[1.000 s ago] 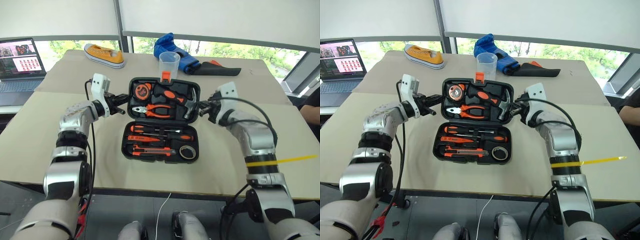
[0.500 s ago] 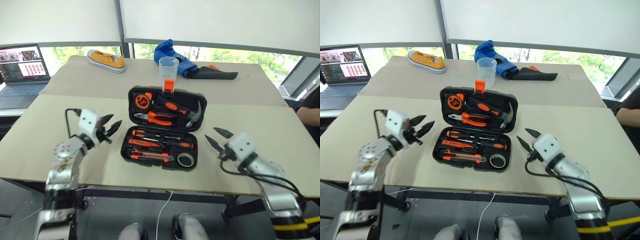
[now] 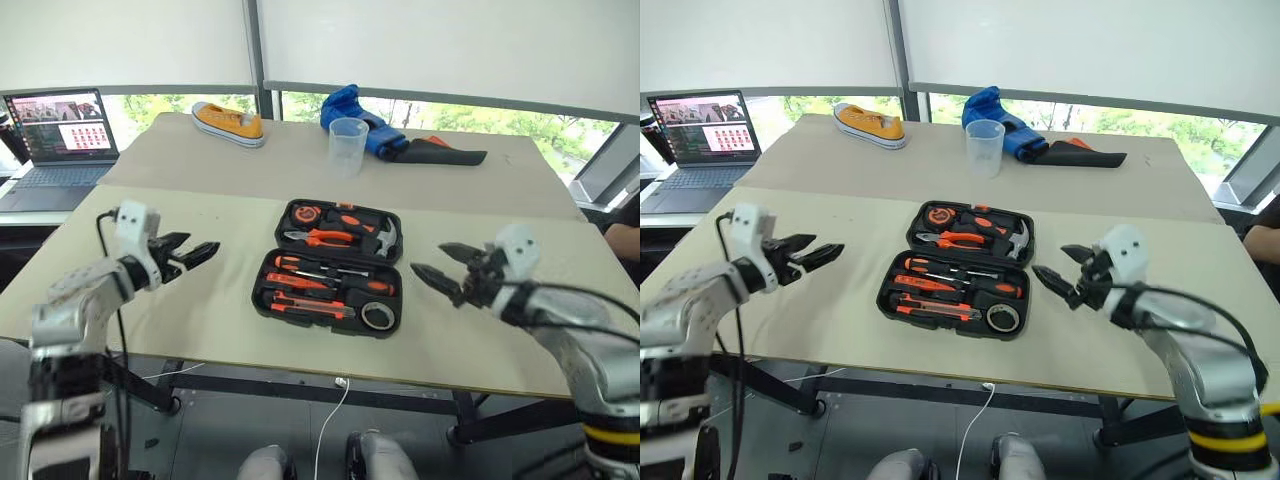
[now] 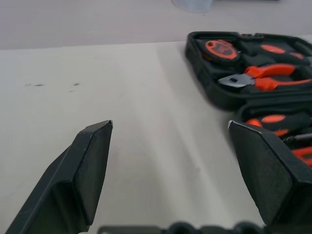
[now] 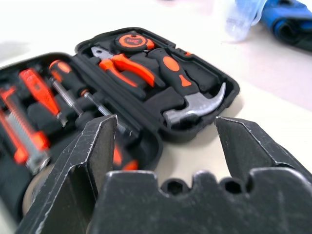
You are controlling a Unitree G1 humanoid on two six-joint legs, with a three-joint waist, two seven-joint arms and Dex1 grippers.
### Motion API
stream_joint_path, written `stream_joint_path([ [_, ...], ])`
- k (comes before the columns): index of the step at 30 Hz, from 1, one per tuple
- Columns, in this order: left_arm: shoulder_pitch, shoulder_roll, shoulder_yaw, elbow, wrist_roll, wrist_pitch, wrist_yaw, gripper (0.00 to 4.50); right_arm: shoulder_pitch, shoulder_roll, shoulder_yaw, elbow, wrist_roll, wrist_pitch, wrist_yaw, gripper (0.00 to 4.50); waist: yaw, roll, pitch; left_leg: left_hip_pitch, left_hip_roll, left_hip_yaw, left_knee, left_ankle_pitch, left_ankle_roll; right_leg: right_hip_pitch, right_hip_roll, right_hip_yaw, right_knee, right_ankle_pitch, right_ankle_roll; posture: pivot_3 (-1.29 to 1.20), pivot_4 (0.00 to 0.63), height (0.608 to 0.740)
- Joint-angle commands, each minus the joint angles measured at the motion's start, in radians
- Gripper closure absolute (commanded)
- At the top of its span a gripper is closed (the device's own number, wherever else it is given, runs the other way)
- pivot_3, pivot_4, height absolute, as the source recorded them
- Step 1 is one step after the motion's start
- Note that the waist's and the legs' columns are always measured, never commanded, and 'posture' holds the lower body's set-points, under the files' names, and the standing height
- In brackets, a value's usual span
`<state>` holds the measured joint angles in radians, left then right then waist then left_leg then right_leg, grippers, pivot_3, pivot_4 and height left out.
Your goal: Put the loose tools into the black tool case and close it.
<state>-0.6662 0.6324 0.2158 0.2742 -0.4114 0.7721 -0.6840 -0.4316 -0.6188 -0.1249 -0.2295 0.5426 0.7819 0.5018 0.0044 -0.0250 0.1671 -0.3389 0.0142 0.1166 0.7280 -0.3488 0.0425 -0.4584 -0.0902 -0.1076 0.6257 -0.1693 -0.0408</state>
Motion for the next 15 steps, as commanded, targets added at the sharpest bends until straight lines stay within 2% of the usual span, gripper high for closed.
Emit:
stream_joint_path([
  [1,-0.169,-0.041,-0.055,0.156,0.035,0.037,0.034,0.40,-0.161,0.051,0.008,0.139,-0.008,0.123,-0.080,0.76,0.000,0.000,0.000,-0.002,0.000,0.000,0.000,0.000,0.000,-0.001,0.000,-0.001,0.000,0.000,0.000,0.00,0.150,0.724],
  [4,-0.333,-0.100,-0.100,0.379,0.076,0.016,0.026,0.40,-0.313,0.096,0.035,0.335,-0.061,0.150,-0.117,0.76,-0.005,0.000,0.000,-0.009,-0.001,-0.001,-0.001,0.000,0.001,-0.003,0.000,-0.009,-0.002,0.001,0.001,0.00,0.150,0.724],
  [7,-0.450,-0.163,-0.167,0.569,0.142,-0.048,-0.009,0.40,-0.434,0.126,0.068,0.553,-0.141,0.100,-0.141,0.76,-0.007,0.000,0.000,-0.014,-0.002,0.002,0.000,0.000,0.001,-0.004,-0.001,-0.016,-0.004,0.000,0.001,0.00,0.150,0.724],
  [11,-0.522,-0.202,-0.178,0.733,0.189,-0.148,-0.011,0.40,-0.493,0.144,0.089,0.698,-0.205,0.044,-0.131,0.76,-0.019,0.000,0.000,-0.015,-0.002,0.003,-0.003,0.001,0.000,-0.004,0.000,-0.019,-0.006,-0.001,0.002,0.00,0.150,0.724],
  [15,-0.561,-0.222,-0.175,0.811,0.212,-0.192,-0.024,0.40,-0.509,0.154,0.090,0.757,-0.238,0.016,-0.119,0.76,-0.036,0.000,0.000,-0.015,-0.001,0.003,-0.008,0.001,0.000,-0.004,0.000,-0.019,-0.010,-0.001,0.003,0.00,0.150,0.724],
])
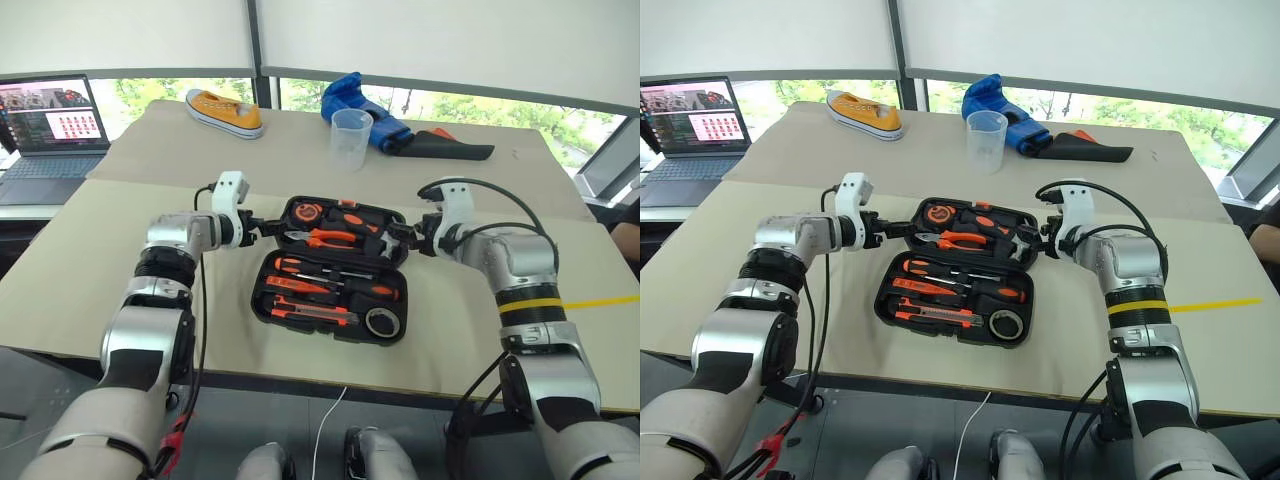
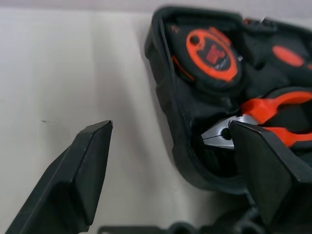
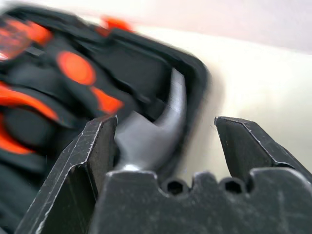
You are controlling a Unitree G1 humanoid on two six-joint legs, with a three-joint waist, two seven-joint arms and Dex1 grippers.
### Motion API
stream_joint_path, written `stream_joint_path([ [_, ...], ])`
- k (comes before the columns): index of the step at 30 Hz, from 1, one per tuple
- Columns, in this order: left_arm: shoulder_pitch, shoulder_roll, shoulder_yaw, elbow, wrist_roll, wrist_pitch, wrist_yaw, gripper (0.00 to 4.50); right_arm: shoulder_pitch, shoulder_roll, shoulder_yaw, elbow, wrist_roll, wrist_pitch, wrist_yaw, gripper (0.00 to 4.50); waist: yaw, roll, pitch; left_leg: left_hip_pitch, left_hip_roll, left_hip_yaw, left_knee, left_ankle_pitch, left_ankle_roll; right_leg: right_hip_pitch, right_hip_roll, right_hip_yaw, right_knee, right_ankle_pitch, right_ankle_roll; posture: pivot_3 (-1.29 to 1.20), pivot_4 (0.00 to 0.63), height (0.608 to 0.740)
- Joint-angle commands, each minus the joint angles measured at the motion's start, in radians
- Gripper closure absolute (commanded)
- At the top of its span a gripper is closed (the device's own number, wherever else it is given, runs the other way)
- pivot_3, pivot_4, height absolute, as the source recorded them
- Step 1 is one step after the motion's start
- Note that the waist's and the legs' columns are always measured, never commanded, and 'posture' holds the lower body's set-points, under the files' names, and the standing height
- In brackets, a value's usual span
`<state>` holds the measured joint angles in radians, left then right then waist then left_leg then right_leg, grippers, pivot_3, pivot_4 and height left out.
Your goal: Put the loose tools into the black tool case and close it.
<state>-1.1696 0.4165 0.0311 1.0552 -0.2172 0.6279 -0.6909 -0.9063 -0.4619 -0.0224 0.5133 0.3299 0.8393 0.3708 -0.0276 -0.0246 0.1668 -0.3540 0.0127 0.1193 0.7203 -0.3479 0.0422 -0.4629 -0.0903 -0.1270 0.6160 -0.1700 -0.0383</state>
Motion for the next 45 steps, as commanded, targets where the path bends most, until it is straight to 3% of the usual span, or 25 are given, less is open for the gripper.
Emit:
stream_joint_path([
  [1,-0.063,-0.009,0.013,0.045,0.021,-0.059,-0.016,0.40,-0.038,0.000,-0.019,0.027,-0.029,-0.045,0.008,0.76,-0.010,0.000,0.000,0.000,0.000,0.000,0.000,0.000,0.000,0.000,0.000,0.000,0.000,0.000,0.000,0.00,0.150,0.724],
  [4,-0.077,-0.015,0.036,0.080,0.022,-0.075,-0.004,0.40,-0.044,0.008,-0.039,0.049,-0.023,-0.038,0.013,0.76,-0.015,0.000,0.000,0.000,0.000,0.000,0.000,0.000,0.000,0.000,-0.001,0.000,0.000,0.000,0.000,0.00,0.150,0.724],
  [8,-0.098,-0.021,0.076,0.116,0.009,-0.069,0.020,0.35,-0.036,0.009,-0.032,0.051,-0.042,-0.047,0.038,1.68,-0.016,0.000,0.000,0.001,0.001,0.000,0.001,0.001,-0.001,0.000,-0.001,0.002,0.001,0.000,0.000,0.00,0.150,0.724],
  [10,-0.104,-0.022,0.084,0.125,0.014,-0.075,0.025,0.35,-0.034,0.011,-0.035,0.051,-0.047,-0.050,0.045,2.46,-0.016,0.000,0.000,0.001,0.001,0.000,0.002,0.001,-0.001,0.000,-0.002,0.002,0.003,0.000,0.000,0.00,0.150,0.724],
  [13,-0.109,-0.026,0.095,0.134,0.021,-0.087,0.030,1.04,-0.030,0.014,-0.032,0.048,-0.052,-0.055,0.054,3.47,-0.011,0.000,0.000,0.001,0.001,-0.001,0.004,0.001,-0.001,0.000,-0.003,0.002,0.007,0.000,0.000,0.00,0.150,0.724],
  [16,-0.111,-0.028,0.104,0.142,0.025,-0.101,0.037,2.17,-0.024,0.016,-0.027,0.041,-0.057,-0.058,0.063,4.47,-0.010,0.000,0.000,0.000,0.001,-0.001,0.007,0.001,-0.001,0.001,-0.004,0.003,0.008,0.000,0.000,0.00,0.150,0.724],
  [21,-0.108,-0.032,0.107,0.150,0.033,-0.089,0.023,4.07,-0.011,0.016,-0.025,0.025,-0.066,-0.056,0.081,4.50,-0.011,0.000,0.000,0.001,0.002,-0.003,0.007,0.001,-0.001,0.001,-0.004,0.003,0.009,0.000,0.000,0.00,0.150,0.724],
  [23,-0.106,-0.034,0.103,0.153,0.039,-0.078,0.014,4.48,-0.008,0.016,-0.025,0.020,-0.067,-0.054,0.086,4.50,-0.011,0.000,0.000,0.001,0.002,-0.003,0.007,0.001,-0.001,0.001,-0.003,0.003,0.009,0.000,0.000,0.00,0.150,0.724],
  [33,-0.100,-0.031,0.103,0.158,0.057,-0.069,0.005,4.48,0.002,0.016,-0.019,-0.019,-0.091,-0.093,0.119,4.50,-0.011,0.000,0.000,0.001,0.002,-0.003,0.007,0.001,-0.001,0.001,-0.004,0.003,0.009,0.000,0.000,0.00,0.150,0.724],
  [36,-0.102,-0.031,0.111,0.162,0.057,-0.064,0.003,3.85,0.006,0.016,-0.013,-0.025,-0.101,-0.096,0.122,4.50,-0.011,0.000,0.000,0.001,0.002,-0.002,0.007,0.001,-0.001,0.001,-0.004,0.003,0.009,0.000,0.000,0.00,0.150,0.724],
  [41,-0.112,-0.041,0.106,0.171,0.069,-0.057,0.011,2.08,0.012,0.022,-0.011,-0.035,-0.107,-0.100,0.127,4.50,-0.011,0.000,0.000,0.001,0.002,-0.002,0.007,0.001,-0.001,0.001,-0.004,0.003,0.009,0.000,0.000,0.00,0.150,0.724],
  [45,-0.123,-0.051,0.131,0.180,0.056,-0.051,0.024,2.08,0.019,0.025,-0.013,-0.047,-0.110,-0.098,0.130,4.50,-0.011,0.000,0.000,0.001,0.002,-0.003,0.007,0.001,-0.001,0.001,-0.004,0.003,0.009,0.000,0.000,0.00,0.150,0.724],
])
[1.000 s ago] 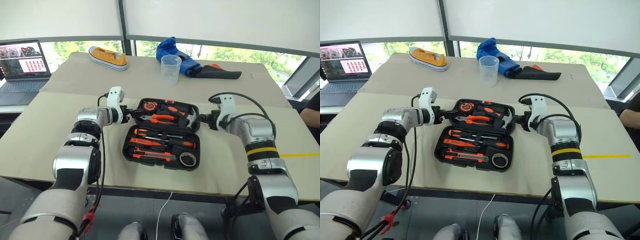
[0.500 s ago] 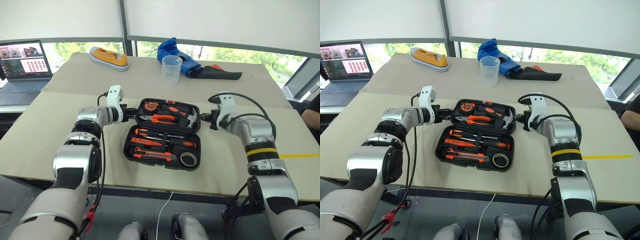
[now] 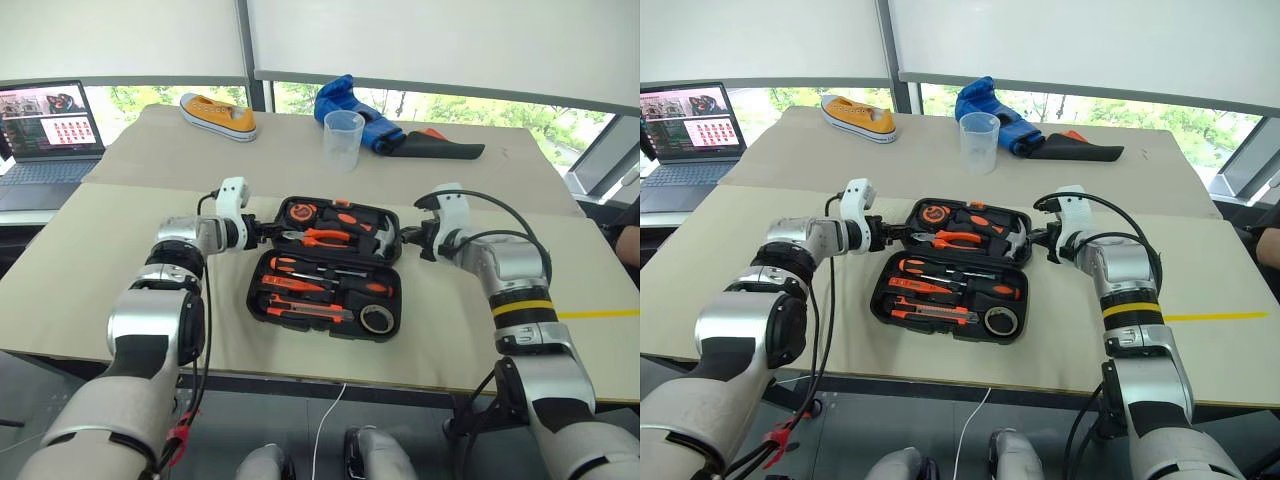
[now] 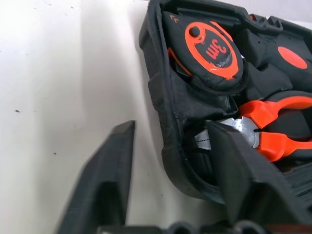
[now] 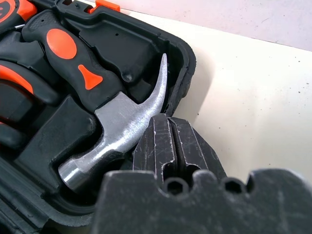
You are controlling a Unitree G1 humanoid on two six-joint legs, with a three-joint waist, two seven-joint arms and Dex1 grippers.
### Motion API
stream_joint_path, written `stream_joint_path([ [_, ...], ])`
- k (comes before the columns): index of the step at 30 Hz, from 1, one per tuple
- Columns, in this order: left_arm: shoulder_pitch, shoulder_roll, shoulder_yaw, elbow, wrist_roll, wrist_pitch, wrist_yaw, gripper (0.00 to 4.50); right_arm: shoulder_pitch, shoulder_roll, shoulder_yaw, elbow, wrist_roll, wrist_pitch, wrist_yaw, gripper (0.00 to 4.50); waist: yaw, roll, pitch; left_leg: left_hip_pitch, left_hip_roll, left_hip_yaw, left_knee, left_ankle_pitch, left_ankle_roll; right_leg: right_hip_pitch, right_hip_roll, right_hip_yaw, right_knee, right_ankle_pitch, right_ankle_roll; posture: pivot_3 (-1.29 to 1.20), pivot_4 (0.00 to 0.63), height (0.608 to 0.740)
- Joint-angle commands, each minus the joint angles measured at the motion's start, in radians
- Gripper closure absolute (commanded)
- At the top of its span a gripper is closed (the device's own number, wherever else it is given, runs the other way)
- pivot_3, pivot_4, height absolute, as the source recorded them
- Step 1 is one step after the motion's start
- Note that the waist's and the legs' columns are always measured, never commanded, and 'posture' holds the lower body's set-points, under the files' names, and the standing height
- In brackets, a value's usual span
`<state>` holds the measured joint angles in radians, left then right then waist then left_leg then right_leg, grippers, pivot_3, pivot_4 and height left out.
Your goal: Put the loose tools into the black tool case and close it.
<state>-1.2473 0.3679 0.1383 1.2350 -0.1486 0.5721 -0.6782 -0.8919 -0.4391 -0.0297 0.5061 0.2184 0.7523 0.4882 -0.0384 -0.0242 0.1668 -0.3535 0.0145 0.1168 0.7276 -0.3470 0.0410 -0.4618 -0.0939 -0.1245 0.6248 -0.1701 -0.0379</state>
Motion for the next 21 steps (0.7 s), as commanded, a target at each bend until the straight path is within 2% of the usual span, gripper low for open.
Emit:
stream_joint_path([
  [1,-0.047,-0.004,0.024,0.003,-0.010,0.007,0.021,2.35,0.008,0.002,-0.006,-0.046,0.001,-0.010,0.013,4.50,-0.001,0.000,0.000,0.000,0.000,0.000,0.000,0.000,0.000,0.000,0.000,0.000,0.000,0.000,0.000,0.00,0.150,0.724],
  [3,-0.044,-0.005,0.023,0.009,-0.001,0.007,0.034,2.74,0.016,0.002,-0.006,-0.061,0.002,-0.009,0.016,4.50,-0.002,0.000,0.000,0.000,0.000,0.000,0.000,0.000,0.000,0.000,0.000,0.000,0.000,0.000,0.000,0.00,0.150,0.724],
  [8,-0.046,-0.001,0.057,0.021,-0.020,0.025,0.057,4.49,0.034,-0.003,0.011,-0.097,-0.008,-0.022,0.032,4.50,-0.002,0.000,0.000,0.000,0.000,0.000,0.000,0.000,0.000,0.000,0.000,0.000,0.000,0.000,0.000,0.00,0.150,0.724],
  [16,-0.042,0.002,0.068,-0.003,-0.024,0.032,-0.009,4.49,0.054,0.003,-0.011,-0.145,0.006,-0.039,0.038,4.50,-0.004,0.000,0.000,0.001,0.000,0.000,0.000,0.000,0.000,0.000,0.001,0.001,0.000,0.000,0.000,0.00,0.150,0.724],
  [19,-0.018,0.000,0.036,-0.069,-0.013,-0.080,-0.112,4.49,0.048,0.013,-0.039,-0.161,0.008,-0.095,0.019,4.50,-0.005,0.000,0.000,0.000,0.000,0.000,0.000,0.000,0.000,-0.001,0.001,0.001,0.000,0.000,0.000,0.00,0.150,0.724],
  [21,-0.009,-0.007,0.052,-0.119,-0.039,-0.138,-0.138,4.49,0.047,0.014,-0.042,-0.180,-0.024,-0.199,-0.009,4.50,-0.005,0.001,0.001,-0.001,0.000,0.001,0.000,0.000,0.000,-0.002,0.001,0.001,0.000,0.000,0.000,0.00,0.150,0.724],
])
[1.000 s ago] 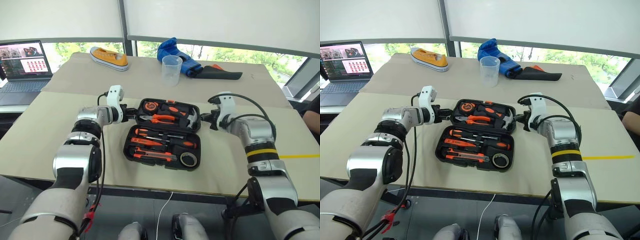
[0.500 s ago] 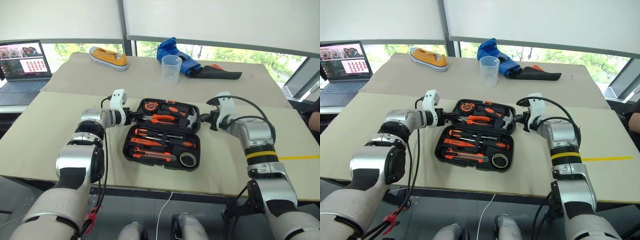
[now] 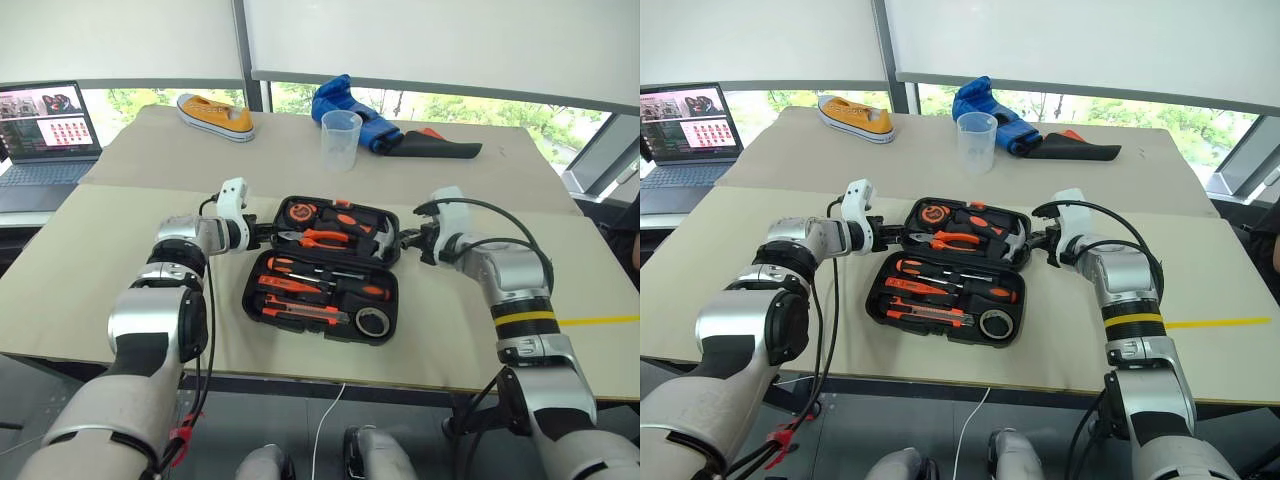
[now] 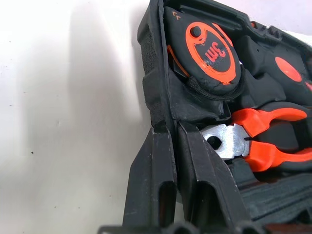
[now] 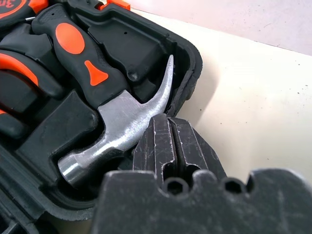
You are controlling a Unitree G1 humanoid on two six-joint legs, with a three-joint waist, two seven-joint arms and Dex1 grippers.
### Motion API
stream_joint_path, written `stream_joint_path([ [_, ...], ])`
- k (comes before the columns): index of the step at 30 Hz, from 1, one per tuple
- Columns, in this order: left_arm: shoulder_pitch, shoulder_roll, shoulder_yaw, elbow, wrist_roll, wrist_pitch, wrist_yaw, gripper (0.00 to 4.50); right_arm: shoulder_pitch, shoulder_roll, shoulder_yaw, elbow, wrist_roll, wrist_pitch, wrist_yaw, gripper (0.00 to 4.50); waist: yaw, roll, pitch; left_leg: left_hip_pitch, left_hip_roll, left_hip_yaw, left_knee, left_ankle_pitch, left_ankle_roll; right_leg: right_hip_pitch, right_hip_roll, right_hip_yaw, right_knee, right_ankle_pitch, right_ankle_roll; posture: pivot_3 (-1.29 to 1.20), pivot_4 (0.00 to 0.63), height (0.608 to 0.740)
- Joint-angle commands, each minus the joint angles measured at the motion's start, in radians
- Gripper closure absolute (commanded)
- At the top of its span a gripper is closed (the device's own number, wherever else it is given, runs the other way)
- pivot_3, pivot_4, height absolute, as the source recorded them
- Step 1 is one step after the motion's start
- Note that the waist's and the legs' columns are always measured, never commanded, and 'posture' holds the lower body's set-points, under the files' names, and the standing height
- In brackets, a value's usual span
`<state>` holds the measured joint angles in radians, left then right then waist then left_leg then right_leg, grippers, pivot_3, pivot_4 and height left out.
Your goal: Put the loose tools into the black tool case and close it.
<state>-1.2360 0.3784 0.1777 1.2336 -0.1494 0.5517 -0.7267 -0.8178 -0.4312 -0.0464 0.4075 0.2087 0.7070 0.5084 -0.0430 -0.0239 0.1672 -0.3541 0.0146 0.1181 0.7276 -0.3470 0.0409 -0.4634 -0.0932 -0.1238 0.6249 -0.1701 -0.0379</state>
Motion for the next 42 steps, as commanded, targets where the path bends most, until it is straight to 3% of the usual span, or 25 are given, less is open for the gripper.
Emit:
stream_joint_path([
  [1,-0.014,-0.020,0.018,-0.137,-0.045,-0.154,-0.094,4.49,-0.028,0.005,-0.028,-0.089,-0.025,-0.198,-0.040,4.50,0.000,0.000,0.001,-0.001,0.000,0.000,0.000,0.000,0.000,-0.001,0.000,0.000,0.000,0.000,0.000,0.00,0.150,0.724],
  [7,0.050,-0.039,0.023,-0.262,-0.056,-0.318,-0.106,4.49,0.005,-0.006,-0.025,-0.164,-0.074,-0.406,-0.069,4.50,0.001,0.001,0.001,-0.011,-0.001,0.002,0.003,0.000,0.000,-0.011,-0.001,0.000,0.003,0.000,0.000,0.00,0.150,0.724],
  [15,0.326,-0.052,-0.037,-0.511,-0.005,-0.476,-0.057,4.49,0.284,0.015,0.031,-0.380,-0.125,-0.585,-0.058,4.50,0.000,0.001,0.001,-0.011,0.000,0.004,0.000,0.000,0.000,-0.011,0.001,-0.001,0.000,0.000,0.000,0.00,0.150,0.724],
  [23,0.523,-0.046,-0.043,-0.713,0.000,-0.487,0.049,4.49,0.447,0.016,0.030,-0.469,-0.200,-0.746,-0.098,4.50,0.003,0.001,0.001,-0.004,0.001,0.002,0.001,0.000,0.000,-0.006,0.001,0.004,0.002,0.000,0.000,0.00,0.150,0.724],
  [35,0.539,-0.031,-0.027,-0.801,-0.039,-0.397,0.080,4.49,0.469,0.014,0.010,-0.502,-0.155,-0.684,-0.081,4.50,0.007,0.001,0.001,0.004,0.002,0.000,0.002,0.001,0.000,0.001,0.001,0.004,0.002,0.000,0.000,0.00,0.150,0.724],
  [42,0.476,-0.008,-0.040,-0.735,-0.072,-0.182,0.054,4.49,0.387,0.037,-0.024,-0.491,-0.020,-0.357,-0.060,4.50,0.007,0.001,0.001,0.003,0.002,0.000,0.002,0.001,0.000,0.001,0.000,0.004,0.003,0.000,0.000,0.00,0.150,0.724],
])
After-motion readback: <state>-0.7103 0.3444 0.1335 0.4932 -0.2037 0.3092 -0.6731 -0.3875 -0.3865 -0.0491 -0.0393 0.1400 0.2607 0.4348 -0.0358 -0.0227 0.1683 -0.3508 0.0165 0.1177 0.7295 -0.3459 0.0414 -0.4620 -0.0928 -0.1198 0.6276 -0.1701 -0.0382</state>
